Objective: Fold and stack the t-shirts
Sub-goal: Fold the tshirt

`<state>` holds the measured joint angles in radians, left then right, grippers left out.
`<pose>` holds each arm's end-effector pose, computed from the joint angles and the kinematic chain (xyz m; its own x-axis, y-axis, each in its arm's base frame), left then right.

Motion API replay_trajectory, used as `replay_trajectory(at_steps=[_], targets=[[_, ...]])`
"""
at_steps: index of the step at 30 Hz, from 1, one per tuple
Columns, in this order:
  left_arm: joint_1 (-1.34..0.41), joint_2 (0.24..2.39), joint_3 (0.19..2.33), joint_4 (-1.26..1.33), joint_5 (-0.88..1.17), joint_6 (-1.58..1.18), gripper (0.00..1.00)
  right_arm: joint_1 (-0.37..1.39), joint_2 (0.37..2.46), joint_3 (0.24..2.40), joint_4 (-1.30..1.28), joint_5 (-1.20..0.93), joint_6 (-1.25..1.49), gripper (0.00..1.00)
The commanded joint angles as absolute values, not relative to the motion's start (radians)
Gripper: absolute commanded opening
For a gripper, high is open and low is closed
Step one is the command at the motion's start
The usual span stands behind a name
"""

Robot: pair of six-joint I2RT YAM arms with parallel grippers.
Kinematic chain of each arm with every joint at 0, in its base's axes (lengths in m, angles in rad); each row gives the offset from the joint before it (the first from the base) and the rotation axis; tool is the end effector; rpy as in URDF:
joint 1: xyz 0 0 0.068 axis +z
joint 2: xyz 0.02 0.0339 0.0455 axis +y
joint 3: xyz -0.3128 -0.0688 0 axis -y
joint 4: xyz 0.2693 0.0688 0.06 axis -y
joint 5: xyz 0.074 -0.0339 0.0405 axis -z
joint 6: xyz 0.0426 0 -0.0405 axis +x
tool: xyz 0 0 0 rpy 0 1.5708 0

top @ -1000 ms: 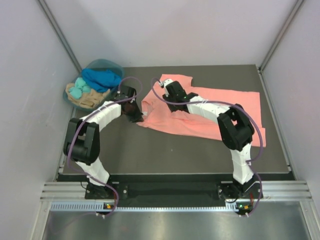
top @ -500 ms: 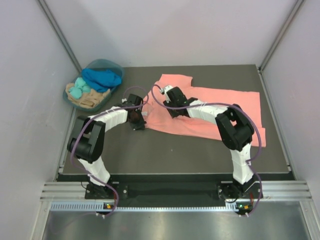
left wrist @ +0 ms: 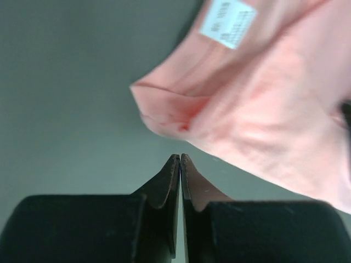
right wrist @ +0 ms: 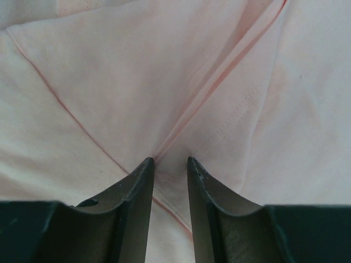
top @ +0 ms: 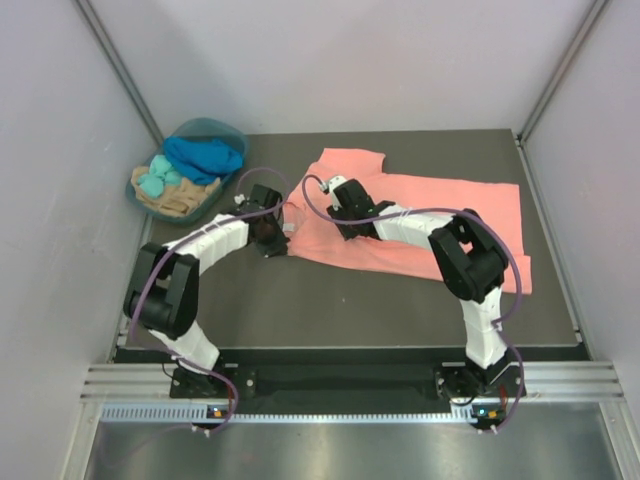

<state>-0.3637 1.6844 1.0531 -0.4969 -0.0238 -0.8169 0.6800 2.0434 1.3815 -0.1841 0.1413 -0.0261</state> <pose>0.3351 -0.1265 0.2084 -0.8304 -0.4638 -0.3088 -0.3788 0.8764 -0.2975 0.3838 0.3026 0.1869 -0.5676 -0.4922 -0.6600 -0.5649 0.8160 -0.1227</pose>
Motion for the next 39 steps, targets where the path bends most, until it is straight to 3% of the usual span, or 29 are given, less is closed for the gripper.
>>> replay_trajectory(at_steps=[1, 5, 17, 26, 34, 39], targets=[[-0.367, 1.583, 1.083, -0.431, 0.026, -0.876, 0.08, 0.695, 1.982, 1.373, -0.146, 0.143, -0.018, 0.32], [-0.368, 1.560, 1.014, -0.267, 0.104, -0.931, 0.08, 0.696, 1.977, 1.371, -0.143, 0.135, -0.006, 0.32], [-0.367, 1.741, 1.014, -0.367, -0.086, -0.864, 0.02, 0.710, 1.956, 1.344, -0.118, 0.126, -0.012, 0.36], [-0.367, 1.767, 1.005, -0.394, -0.104, -0.854, 0.02, 0.744, 1.988, 1.356, -0.124, 0.173, -0.040, 0.35], [-0.367, 1.756, 0.986, -0.396, -0.117, -0.848, 0.02, 0.746, 1.988, 1.339, -0.112, 0.296, -0.043, 0.27], [-0.367, 1.759, 0.982, -0.397, -0.118, -0.850, 0.01, 0.744, 1.977, 1.338, -0.104, 0.321, -0.049, 0.16]])
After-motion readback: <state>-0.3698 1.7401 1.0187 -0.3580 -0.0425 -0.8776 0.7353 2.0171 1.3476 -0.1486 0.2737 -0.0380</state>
